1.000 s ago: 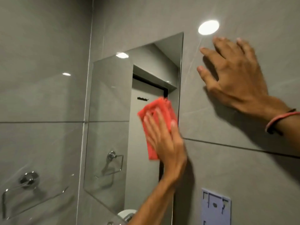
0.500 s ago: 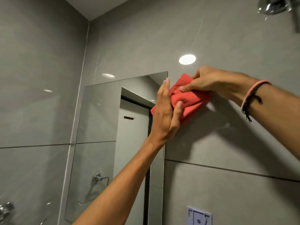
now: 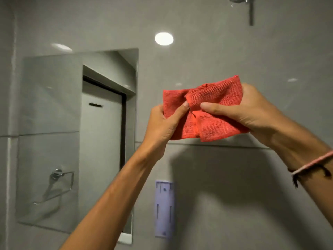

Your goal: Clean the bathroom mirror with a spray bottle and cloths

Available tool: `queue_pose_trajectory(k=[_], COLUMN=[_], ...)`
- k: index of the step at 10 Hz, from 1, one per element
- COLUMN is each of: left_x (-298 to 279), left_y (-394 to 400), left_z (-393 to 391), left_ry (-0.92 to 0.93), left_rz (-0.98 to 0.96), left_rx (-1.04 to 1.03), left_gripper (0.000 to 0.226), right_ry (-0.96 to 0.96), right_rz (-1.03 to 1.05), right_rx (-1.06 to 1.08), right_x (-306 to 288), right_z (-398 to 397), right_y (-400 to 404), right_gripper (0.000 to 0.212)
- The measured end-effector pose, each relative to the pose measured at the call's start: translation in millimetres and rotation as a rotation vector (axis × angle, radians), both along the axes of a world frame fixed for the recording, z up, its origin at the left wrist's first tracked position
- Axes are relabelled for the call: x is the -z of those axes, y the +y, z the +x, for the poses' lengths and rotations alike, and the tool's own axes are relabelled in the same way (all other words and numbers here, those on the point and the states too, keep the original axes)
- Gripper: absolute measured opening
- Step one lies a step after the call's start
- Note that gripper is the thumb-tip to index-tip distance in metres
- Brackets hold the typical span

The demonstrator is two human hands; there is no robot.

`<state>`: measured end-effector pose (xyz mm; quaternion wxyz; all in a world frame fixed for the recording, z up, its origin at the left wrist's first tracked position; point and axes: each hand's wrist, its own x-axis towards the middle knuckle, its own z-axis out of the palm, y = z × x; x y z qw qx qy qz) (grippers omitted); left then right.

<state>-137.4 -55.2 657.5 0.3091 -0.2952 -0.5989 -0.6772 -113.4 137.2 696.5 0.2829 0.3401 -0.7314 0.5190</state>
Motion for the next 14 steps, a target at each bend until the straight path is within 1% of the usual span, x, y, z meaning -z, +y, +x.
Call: queue_pose_trajectory(k=[1, 2, 3, 4, 5, 6, 7, 8, 9, 10, 11, 12, 13, 14], left_x=[29, 82, 166, 251, 335, 421, 496, 563, 613, 656, 682, 682, 658, 610], left_y=[29, 53, 81, 103, 118, 130, 140, 153, 166, 174, 175, 169, 162, 155], left_z=[11, 14, 14, 20, 24, 27, 35, 43, 44, 35, 31, 32, 36, 40], left_ry=[-0.116, -0.262, -0.437, -0.615, -0.785, -0.945, -1.095, -1.231, -1.346, -1.449, -1.468, -1.365, -1.214, -0.943], left_rz=[-0.038, -0.114, -0.149, -0.102, -0.112, -0.206, -0.321, -0.425, -0.48, -0.558, -0.727, -0.951, -1.073, -1.084], left_rx=[0.103, 0.208, 0.186, 0.133, 0.09, 0.06, 0.061, 0.071, 0.084, 0.115, 0.182, 0.261, 0.241, 0.083], left_gripper=[0.034, 0.039, 0.03, 0.041, 0.044, 0.037, 0.026, 0.032, 0.032, 0.046, 0.051, 0.059, 0.054, 0.045], right_ry=[-0.015, -0.125, -0.37, -0.635, -0.906, -1.083, -1.268, -1.422, -1.501, -1.641, -1.703, -1.634, -1.451, -0.997], right_rz=[-0.053, -0.126, -0.216, -0.345, -0.379, -0.385, -0.418, -0.316, -0.21, -0.205, -0.125, 0.067, 0.296, 0.524], right_rx=[0.096, 0.148, 0.195, 0.256, 0.366, 0.462, 0.509, 0.538, 0.624, 0.631, 0.549, 0.475, 0.487, 0.633], right_x=[41, 96, 178, 269, 362, 459, 542, 619, 678, 718, 740, 741, 717, 684], right_z=[6, 9, 7, 8, 11, 19, 27, 24, 14, 8, 13, 18, 26, 30], right_y=[25, 51, 79, 103, 125, 141, 152, 155, 148, 144, 146, 150, 147, 136], right_gripper=[0.03, 0.024, 0.017, 0.024, 0.039, 0.02, 0.027, 0.039, 0.044, 0.049, 0.059, 0.066, 0.074, 0.058])
